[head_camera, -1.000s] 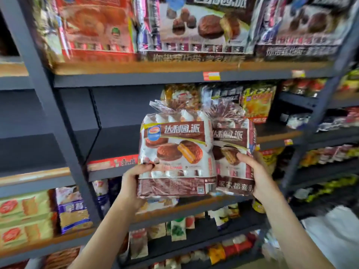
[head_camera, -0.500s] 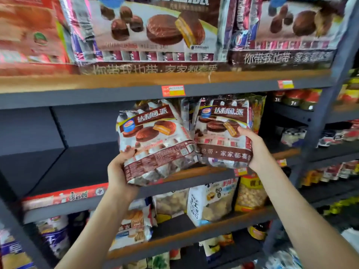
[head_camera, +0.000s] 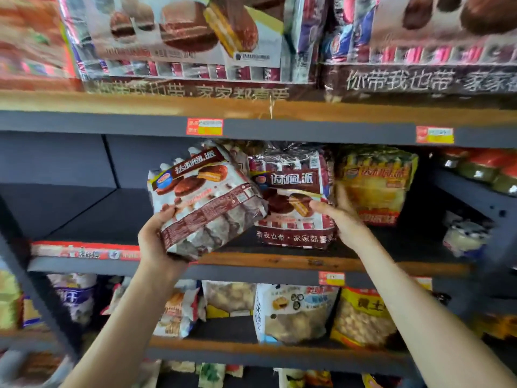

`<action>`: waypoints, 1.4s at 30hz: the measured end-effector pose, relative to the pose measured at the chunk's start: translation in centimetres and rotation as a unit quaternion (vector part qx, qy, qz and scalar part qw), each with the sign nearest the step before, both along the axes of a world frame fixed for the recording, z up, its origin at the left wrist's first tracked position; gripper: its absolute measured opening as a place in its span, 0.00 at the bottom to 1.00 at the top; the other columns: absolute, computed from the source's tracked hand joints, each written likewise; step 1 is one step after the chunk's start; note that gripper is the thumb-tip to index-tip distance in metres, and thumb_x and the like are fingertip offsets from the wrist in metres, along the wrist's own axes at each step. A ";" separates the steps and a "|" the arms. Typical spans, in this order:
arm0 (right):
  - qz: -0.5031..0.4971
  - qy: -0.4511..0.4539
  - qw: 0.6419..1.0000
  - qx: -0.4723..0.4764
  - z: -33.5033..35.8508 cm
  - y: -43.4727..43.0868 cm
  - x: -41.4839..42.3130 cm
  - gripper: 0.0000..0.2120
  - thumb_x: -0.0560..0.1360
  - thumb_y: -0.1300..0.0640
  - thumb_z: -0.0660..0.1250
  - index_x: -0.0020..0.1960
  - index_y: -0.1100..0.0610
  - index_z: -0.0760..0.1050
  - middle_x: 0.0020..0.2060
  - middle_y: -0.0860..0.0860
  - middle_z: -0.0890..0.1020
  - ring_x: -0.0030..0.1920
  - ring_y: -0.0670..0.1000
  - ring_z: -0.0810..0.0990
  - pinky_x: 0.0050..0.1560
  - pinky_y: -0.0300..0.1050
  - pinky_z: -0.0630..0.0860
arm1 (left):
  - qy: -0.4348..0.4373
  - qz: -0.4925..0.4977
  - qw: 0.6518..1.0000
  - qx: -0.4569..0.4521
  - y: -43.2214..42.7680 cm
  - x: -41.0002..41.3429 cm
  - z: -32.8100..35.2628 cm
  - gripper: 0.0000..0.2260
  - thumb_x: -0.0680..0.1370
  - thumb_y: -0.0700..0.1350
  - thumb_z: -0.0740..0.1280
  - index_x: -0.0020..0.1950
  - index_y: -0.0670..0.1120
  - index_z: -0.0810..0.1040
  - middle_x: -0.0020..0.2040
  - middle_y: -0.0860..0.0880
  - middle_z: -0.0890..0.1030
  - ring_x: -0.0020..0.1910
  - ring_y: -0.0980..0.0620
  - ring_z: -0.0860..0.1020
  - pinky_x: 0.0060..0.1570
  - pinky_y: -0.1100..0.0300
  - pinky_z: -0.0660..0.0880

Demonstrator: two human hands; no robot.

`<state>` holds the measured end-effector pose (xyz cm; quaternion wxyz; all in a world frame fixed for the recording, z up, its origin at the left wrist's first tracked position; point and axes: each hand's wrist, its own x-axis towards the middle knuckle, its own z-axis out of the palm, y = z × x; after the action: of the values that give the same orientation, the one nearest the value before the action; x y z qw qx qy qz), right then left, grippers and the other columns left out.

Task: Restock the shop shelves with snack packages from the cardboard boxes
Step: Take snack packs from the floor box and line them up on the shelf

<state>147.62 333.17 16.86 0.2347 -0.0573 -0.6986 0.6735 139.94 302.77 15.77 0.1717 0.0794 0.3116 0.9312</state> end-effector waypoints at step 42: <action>0.165 -0.041 0.981 -0.094 3.2 -7.1 4.1 0.22 0.70 0.48 0.67 0.63 0.52 0.74 0.53 0.49 0.84 0.53 0.48 0.82 0.50 0.44 0.77 | 0.141 -0.189 0.962 -0.137 0.6 1.8 -1.2 0.32 0.49 0.42 0.78 0.53 0.41 0.80 0.43 0.42 0.84 0.41 0.44 0.83 0.41 0.52 0.81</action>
<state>151.68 326.04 20.01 0.0849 0.0094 -0.6408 0.7629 141.75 303.35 14.54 0.3080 0.2428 0.4365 0.8097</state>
